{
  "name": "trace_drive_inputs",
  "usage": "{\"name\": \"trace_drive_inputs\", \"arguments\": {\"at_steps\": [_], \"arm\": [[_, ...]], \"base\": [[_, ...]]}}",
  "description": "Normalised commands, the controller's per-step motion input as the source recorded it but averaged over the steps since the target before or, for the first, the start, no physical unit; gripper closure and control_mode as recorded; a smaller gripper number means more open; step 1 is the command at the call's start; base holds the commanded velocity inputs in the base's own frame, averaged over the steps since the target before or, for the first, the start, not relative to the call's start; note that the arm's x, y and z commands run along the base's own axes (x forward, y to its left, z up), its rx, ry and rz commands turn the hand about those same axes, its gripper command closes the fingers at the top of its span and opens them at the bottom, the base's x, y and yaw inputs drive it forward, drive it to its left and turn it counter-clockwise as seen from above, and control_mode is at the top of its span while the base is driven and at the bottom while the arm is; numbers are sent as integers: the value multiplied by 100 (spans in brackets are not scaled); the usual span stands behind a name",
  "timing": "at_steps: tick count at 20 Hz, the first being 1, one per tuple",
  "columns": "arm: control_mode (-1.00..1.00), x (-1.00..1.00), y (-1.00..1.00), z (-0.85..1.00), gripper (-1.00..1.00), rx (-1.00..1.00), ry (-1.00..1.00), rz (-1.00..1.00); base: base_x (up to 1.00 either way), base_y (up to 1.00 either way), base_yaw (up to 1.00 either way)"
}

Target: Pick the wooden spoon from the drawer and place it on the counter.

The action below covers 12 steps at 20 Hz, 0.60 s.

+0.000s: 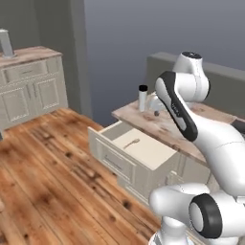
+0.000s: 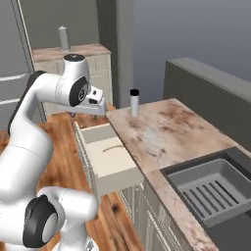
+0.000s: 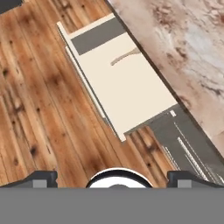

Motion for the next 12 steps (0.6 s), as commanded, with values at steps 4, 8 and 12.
{"name": "trace_drive_inputs", "arguments": {"at_steps": [4, 8, 12], "arm": [[100, 0, 0, 0, -100, 0, 0, 0], [100, 0, 0, 0, -100, 0, 0, 0], [-100, 0, 0, -9, -100, 0, 5, 8]], "base": [[-1, -58, 45], [-8, -54, 49], [-1, -16, 31]]}}
